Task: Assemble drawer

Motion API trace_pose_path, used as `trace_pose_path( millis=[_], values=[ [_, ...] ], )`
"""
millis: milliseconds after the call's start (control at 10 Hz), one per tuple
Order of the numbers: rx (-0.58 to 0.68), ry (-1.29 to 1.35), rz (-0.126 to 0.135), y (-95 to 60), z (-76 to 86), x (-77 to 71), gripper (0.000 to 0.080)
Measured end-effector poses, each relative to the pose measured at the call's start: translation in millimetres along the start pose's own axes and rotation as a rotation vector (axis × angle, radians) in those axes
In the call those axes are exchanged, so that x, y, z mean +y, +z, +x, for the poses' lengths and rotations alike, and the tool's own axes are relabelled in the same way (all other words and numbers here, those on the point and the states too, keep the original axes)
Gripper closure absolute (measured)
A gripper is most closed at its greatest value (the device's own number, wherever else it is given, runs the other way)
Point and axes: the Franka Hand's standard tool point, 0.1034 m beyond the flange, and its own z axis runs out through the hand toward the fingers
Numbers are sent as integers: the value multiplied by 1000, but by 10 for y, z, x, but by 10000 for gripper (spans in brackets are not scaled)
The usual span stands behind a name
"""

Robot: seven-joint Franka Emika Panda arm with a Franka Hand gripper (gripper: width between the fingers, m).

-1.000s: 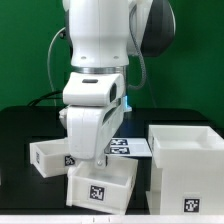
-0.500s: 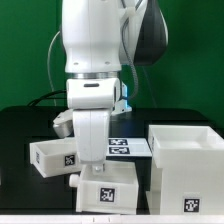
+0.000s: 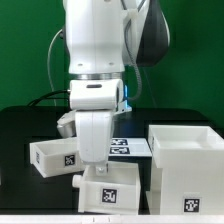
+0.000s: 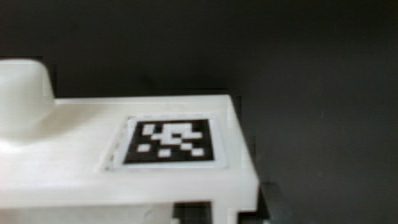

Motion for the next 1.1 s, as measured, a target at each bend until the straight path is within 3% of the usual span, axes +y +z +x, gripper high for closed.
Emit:
trace_pose_path(
  millis=[400, 1100],
  values=[
    [1, -19, 0, -14, 118, 85, 761],
    [4, -14, 6, 18, 214, 54, 761]
  ],
)
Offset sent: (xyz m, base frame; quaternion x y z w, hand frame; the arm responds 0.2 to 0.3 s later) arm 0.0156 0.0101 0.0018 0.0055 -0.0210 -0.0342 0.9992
